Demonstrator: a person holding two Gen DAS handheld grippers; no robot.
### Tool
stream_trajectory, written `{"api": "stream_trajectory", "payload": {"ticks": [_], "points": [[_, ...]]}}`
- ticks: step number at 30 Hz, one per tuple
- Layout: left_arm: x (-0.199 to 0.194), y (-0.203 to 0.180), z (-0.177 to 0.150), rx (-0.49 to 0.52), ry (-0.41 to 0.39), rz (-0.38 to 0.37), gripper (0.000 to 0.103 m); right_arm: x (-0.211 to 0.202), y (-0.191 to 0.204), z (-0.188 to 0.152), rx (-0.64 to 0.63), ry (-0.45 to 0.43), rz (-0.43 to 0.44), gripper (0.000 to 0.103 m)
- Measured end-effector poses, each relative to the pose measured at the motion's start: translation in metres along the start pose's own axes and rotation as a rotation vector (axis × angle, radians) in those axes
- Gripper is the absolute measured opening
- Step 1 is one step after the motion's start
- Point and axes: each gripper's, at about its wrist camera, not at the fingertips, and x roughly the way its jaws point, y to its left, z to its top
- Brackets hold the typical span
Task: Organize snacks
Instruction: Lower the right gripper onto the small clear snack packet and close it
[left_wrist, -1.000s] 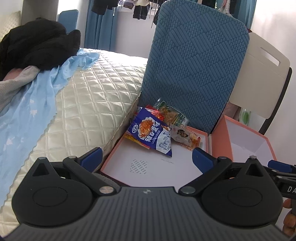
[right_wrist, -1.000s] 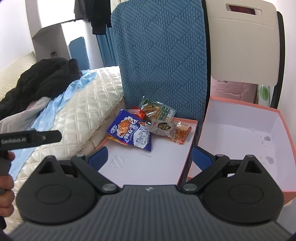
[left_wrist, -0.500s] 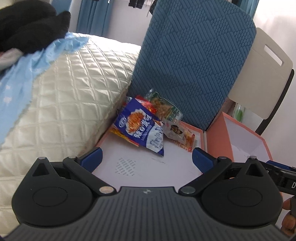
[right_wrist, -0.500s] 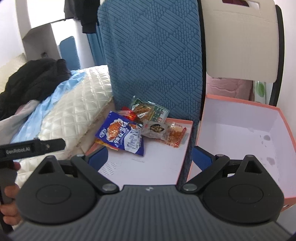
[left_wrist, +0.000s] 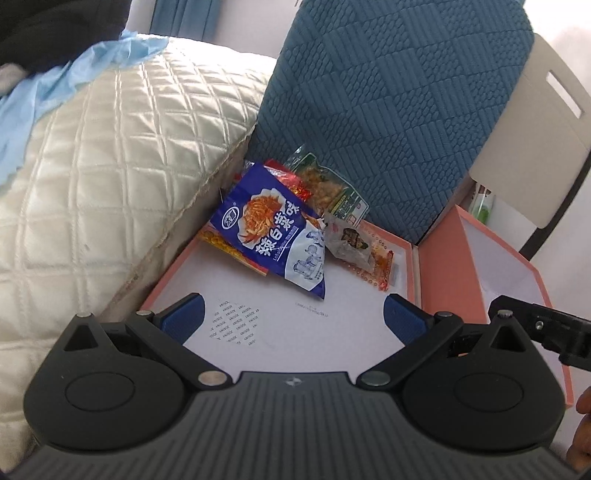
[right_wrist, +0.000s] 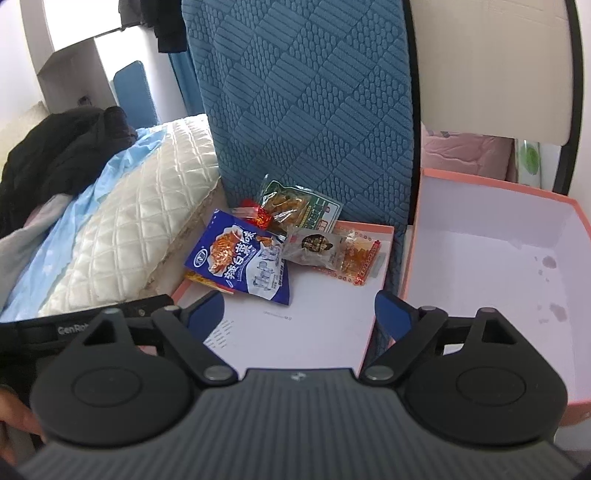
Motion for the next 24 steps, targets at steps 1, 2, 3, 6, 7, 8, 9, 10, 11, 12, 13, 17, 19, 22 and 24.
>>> {"api": "stream_trajectory", "payload": {"ticks": [1,2,3,6,7,8,9,10,11,12,13,17,19,22,24], "points": [[0.003,0.001,0.001,-0.006,0.001,0.005,0.103,0.004,0.0,0.002,-0.007,0.003,0.005,0.09],[0.006,0.002,0.002,-0.016,0.0,0.008,0.103,0.007,0.0,0.004,-0.013,0.005,0.009,0.09],[0.009,0.003,0.002,-0.024,0.003,0.01,0.103,0.012,0.0,0.005,-0.022,0.005,0.011,0.09],[0.02,0.008,0.005,-0.046,0.016,0.006,0.103,0.028,-0.002,0.011,-0.036,0.01,0.014,0.09],[0.025,0.01,0.006,-0.052,0.023,0.005,0.103,0.034,-0.003,0.014,-0.033,0.012,0.019,0.09],[0.029,0.012,0.007,-0.057,0.029,-0.002,0.103,0.039,-0.005,0.016,-0.026,0.012,0.028,0.09],[0.035,0.015,0.008,-0.062,0.038,-0.013,0.103,0.044,-0.006,0.019,-0.021,0.01,0.04,0.09],[0.042,0.017,0.01,-0.069,0.049,-0.019,0.103,0.049,-0.007,0.022,-0.023,0.006,0.051,0.09],[0.046,0.018,0.01,-0.072,0.056,-0.02,0.103,0.054,-0.007,0.024,-0.029,0.005,0.056,0.09],[0.052,0.02,0.012,-0.072,0.06,-0.023,0.103,0.06,-0.006,0.027,-0.042,0.006,0.055,0.09],[0.057,0.021,0.014,-0.07,0.063,-0.027,0.103,0.066,-0.005,0.029,-0.055,0.008,0.054,0.09],[0.077,0.022,0.022,-0.062,0.073,-0.041,0.103,0.09,-0.004,0.039,-0.095,0.021,0.063,0.09],[0.088,0.021,0.026,-0.044,0.084,-0.04,0.103,0.101,-0.007,0.043,-0.093,0.029,0.054,0.09],[0.101,0.018,0.029,-0.006,0.089,-0.045,0.103,0.121,-0.018,0.049,-0.047,0.062,0.052,0.09],[0.108,0.016,0.031,0.019,0.093,-0.058,0.103,0.137,-0.025,0.051,-0.01,0.093,0.05,0.089]]}}
